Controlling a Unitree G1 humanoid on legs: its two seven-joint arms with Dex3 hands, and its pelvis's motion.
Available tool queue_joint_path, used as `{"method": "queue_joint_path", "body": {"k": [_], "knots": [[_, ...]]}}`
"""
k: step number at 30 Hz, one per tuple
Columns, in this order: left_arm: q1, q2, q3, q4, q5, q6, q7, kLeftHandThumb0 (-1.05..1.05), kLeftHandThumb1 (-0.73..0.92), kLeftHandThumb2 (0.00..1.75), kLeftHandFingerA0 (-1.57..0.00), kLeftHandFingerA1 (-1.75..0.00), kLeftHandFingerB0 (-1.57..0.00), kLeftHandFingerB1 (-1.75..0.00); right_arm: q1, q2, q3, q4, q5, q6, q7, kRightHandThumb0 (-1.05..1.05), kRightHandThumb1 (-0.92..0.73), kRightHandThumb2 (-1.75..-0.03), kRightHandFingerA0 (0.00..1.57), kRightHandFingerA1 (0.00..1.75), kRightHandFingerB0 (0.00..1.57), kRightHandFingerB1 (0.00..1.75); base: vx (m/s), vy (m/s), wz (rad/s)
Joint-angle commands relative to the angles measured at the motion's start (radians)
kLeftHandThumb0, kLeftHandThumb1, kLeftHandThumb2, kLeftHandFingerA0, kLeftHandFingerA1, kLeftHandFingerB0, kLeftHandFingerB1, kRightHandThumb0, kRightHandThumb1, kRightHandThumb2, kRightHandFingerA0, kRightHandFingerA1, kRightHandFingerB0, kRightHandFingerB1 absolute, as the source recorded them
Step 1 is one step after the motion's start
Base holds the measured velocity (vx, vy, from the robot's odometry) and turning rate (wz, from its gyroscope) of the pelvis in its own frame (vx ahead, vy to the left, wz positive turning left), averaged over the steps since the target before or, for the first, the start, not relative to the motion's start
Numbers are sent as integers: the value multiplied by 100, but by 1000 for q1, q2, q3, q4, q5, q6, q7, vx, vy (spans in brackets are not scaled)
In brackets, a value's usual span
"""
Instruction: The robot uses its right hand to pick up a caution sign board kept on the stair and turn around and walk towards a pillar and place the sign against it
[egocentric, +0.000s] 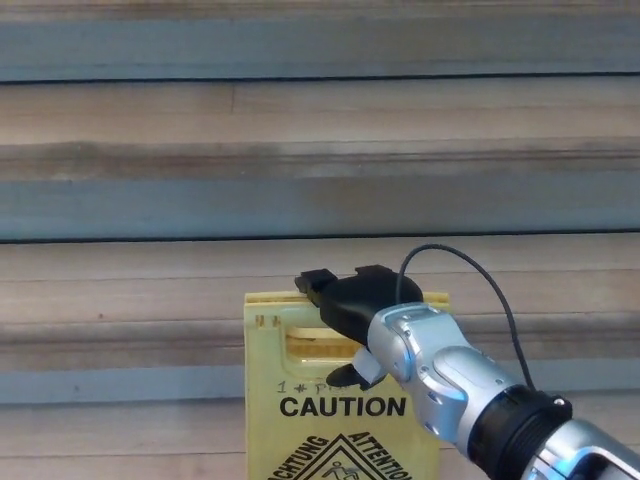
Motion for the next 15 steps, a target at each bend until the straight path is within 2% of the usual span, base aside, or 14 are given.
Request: {"method": "queue_joint_path", "body": {"k": [1,2,3,5,9,10,15], "knots": [[15,5,-6,-4,0,-96,-3,-42,42,68,-111,-77,-99,-68,125,-43,-25,-3,42,-17,1,-37,-50,-77,74,116,13,51,0,0,0],[19,6,-6,-2,0,-98,-5,-41,43,68,-107,-78,-95,-69,157,-56,-44,-17,58,-41,-30,-28,-59,-61,69,131,18,48,0,0,0],[21,7,-7,0,-2,-101,-9,-41,43,68,-107,-78,-95,-69,171,-62,-53,-21,57,-53,-45,-28,-59,-61,69,131,18,48,0,0,0],[21,6,-9,-5,-2,-84,2,-40,42,69,-108,-78,-96,-69,186,-68,-68,-25,47,-52,-72,-25,-59,-61,74,159,23,49,0,0,0],[23,6,-9,4,-5,-84,-1,-42,43,67,-109,-77,-97,-68,208,-80,-74,-19,21,-72,-137,-22,-59,-60,75,163,29,51,0,0,0],[15,9,-7,14,-8,-74,0,-41,43,66,-110,-76,-96,-67,212,-84,-74,-11,17,-84,-161,-21,-60,-62,67,158,31,54,0,0,0],[0,5,2,30,-22,-74,-11,-41,42,67,-112,-78,-98,-69,230,-112,-65,8,-16,-120,-281,-18,-53,-66,64,146,33,58,0,0,0]]}}
